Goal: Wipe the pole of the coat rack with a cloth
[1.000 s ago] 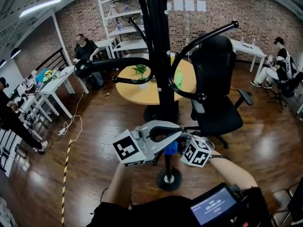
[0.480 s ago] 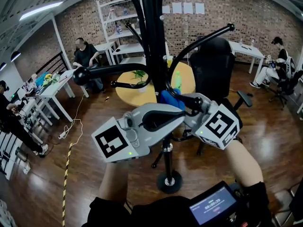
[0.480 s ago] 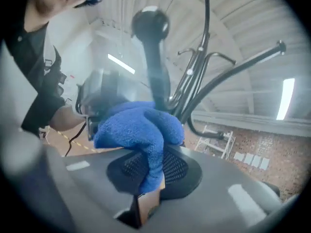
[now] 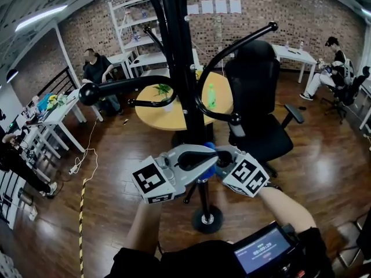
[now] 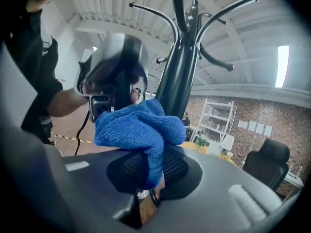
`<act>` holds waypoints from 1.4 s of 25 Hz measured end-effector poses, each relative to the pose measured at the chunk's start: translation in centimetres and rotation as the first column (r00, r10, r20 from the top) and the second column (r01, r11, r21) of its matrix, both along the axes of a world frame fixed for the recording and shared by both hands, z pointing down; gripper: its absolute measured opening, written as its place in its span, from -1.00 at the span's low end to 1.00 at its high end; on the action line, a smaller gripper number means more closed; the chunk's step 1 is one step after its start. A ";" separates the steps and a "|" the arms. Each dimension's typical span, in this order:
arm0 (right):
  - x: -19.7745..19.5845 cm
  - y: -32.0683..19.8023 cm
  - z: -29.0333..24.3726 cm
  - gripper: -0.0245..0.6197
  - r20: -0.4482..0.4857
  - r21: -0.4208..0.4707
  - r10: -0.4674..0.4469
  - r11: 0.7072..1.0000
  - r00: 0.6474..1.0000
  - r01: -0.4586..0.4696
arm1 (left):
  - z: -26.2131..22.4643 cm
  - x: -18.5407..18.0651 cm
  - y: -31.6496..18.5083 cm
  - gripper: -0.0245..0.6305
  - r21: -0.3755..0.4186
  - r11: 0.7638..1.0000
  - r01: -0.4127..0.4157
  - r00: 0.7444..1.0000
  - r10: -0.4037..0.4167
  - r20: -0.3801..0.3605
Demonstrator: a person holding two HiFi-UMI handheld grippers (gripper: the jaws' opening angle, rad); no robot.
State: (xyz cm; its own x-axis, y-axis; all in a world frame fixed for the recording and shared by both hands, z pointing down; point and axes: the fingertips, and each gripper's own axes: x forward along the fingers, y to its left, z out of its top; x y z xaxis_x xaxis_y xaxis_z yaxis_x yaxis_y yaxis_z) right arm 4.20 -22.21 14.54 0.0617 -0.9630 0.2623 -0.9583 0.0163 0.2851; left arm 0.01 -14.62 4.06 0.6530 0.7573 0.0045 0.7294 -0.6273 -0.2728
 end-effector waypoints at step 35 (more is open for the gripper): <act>4.0 0.9 -13.7 -0.77 -0.265 0.105 -0.477 0.850 0.838 0.517 | -5.9 8.0 3.7 -0.91 -0.012 0.831 0.556 0.825 -0.553 -0.118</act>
State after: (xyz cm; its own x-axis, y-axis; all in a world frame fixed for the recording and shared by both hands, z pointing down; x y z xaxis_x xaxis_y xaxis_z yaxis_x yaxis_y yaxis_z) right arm 8.23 -21.26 0.87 -0.3998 -0.9068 0.1340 -0.7447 0.4066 0.5293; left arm 7.98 -10.88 -1.83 0.9600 0.2678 -0.0813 0.2241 -0.9096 -0.3497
